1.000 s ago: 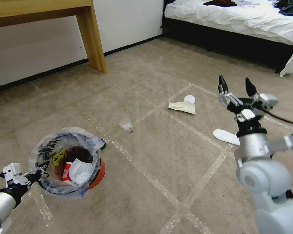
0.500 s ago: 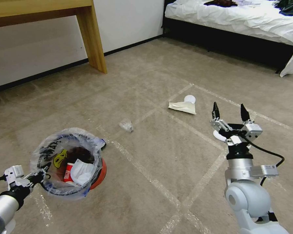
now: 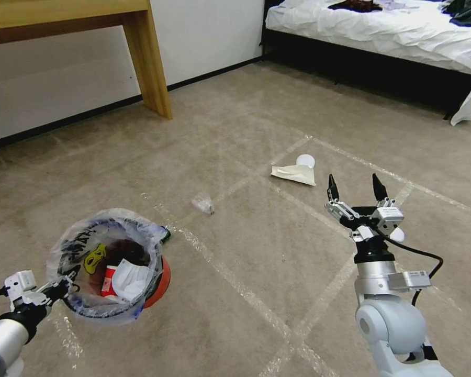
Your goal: Pick up the trash bin and place the garbage on the floor into it.
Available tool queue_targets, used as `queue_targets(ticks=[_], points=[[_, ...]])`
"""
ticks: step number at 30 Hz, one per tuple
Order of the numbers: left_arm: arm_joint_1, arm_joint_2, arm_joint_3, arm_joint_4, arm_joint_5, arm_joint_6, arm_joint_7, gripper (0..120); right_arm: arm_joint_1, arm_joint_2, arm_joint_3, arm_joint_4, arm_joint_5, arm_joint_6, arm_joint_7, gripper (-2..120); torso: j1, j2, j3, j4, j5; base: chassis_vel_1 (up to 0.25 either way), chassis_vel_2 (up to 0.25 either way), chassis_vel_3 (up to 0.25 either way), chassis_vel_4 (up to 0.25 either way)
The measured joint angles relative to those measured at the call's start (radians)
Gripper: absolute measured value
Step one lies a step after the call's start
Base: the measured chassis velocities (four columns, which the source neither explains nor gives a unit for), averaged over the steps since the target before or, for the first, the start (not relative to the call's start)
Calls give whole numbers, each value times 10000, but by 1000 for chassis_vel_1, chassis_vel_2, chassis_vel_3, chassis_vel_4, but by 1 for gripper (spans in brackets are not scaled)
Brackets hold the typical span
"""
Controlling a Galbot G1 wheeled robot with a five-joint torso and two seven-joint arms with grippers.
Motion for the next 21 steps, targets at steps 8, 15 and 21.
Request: queue_targets(ticks=[8,15,21], points=[[14,46,-15,12,4,-3,5,1,-34,15,-29,-52,-63,80,-18,100,1,-1,1,-7,-5,-186,164,164,-178],[46,7,-10,66,55,-8,15,1,-48,-5,-31,-93,-77,116,-24,100,1,0,0,1,-2,-127,143,136,-136],[88,80,-65,72,58,-15,57,1,-29,-12,-111,-208,-220,156,-55,100,1,0,1,-4,-2,-158,148,150,-139]])
